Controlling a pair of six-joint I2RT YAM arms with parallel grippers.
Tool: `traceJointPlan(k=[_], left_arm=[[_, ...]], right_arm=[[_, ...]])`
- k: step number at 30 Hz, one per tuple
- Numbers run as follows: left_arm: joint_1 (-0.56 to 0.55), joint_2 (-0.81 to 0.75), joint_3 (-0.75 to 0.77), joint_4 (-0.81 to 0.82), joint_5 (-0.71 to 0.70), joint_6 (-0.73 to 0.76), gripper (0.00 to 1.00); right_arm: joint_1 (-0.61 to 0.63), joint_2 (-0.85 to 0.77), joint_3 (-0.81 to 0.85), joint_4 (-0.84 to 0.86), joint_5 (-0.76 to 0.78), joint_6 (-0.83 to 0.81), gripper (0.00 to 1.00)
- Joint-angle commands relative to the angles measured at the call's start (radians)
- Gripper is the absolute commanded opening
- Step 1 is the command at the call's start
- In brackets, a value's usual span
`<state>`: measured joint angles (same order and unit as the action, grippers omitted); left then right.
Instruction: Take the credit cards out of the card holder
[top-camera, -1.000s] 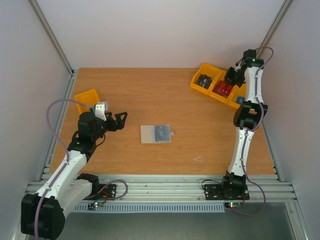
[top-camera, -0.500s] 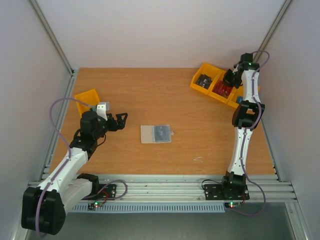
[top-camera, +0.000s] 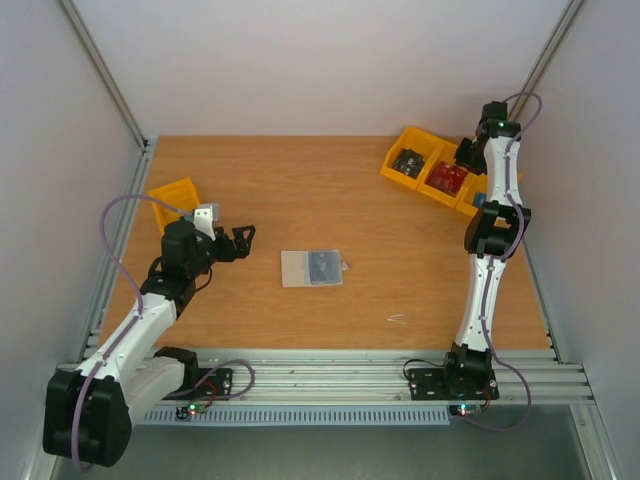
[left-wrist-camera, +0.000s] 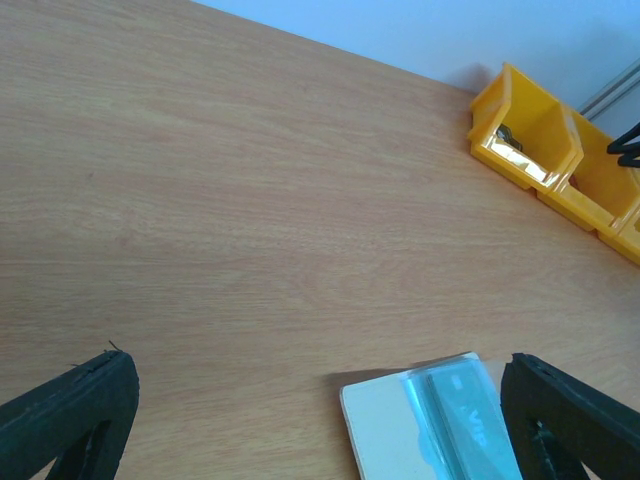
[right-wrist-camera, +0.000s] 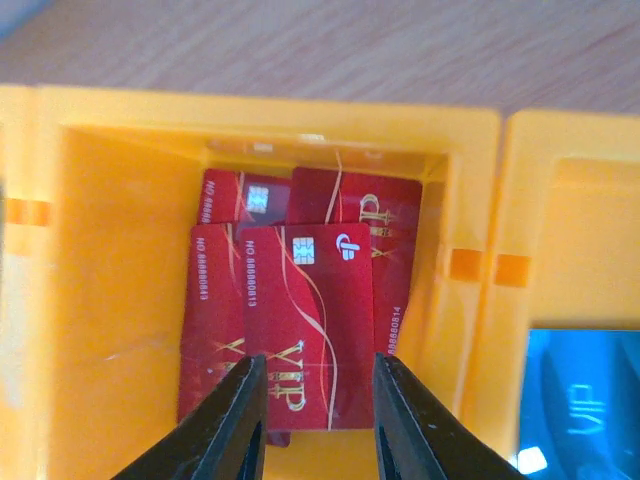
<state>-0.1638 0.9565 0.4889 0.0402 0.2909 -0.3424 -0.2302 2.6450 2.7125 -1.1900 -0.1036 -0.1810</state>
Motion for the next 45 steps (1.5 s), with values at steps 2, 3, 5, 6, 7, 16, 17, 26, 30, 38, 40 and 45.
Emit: traceJointPlan(k=[2,3,5,6,7,16,17,26,30,38,40,45], left_arm=[[0.004,0.004,0.017,0.057,0.015,0.010,0.99],[0.004,0.005,0.018,0.056,0.009,0.005,0.99],[0.004,0.011,0.020,0.053,0.000,-0.015,0.99],[0.004,0.014,0.018,0.058,0.003,-0.021,0.99],[0.004,0.017,0.016,0.069,0.017,-0.025,0.99],[0.004,0.122,0.040,0.042,0.064,-0.099,0.99],[0.002,0.143,0.042,0.040,0.080,-0.112,1.00],[-0.104,0.328,0.034,0.068,0.178,-0.191,0.93],[-0.167,0.394,0.044,0.092,0.168,-0.203,0.91],[-0.197,0.507,0.030,0.136,0.123,-0.242,0.83],[-0.213,0.523,0.019,0.168,0.114,-0.251,0.80],[-0.249,0.548,-0.001,0.256,0.108,-0.277,0.76]], right_arm=[[0.049,-0.189,0.046,0.030,0.044,-0.141,0.29],[0.072,-0.222,0.044,0.025,0.032,-0.158,0.30],[0.130,-0.286,0.026,0.003,0.004,-0.169,0.32],[0.159,-0.334,-0.014,-0.004,-0.017,-0.168,0.33],[0.189,-0.369,-0.055,-0.009,-0.043,-0.167,0.34],[0.568,-0.701,-0.723,0.118,-0.202,-0.092,0.37],[0.605,-0.732,-0.800,0.157,-0.238,-0.061,0.38],[0.782,-0.811,-1.295,0.429,-0.356,0.195,0.41],[0.789,-0.788,-1.395,0.504,-0.378,0.261,0.40],[0.796,-0.755,-1.472,0.564,-0.342,0.280,0.39],[0.796,-0.729,-1.472,0.588,-0.362,0.280,0.37],[0.796,-0.656,-1.418,0.583,-0.389,0.262,0.35]])
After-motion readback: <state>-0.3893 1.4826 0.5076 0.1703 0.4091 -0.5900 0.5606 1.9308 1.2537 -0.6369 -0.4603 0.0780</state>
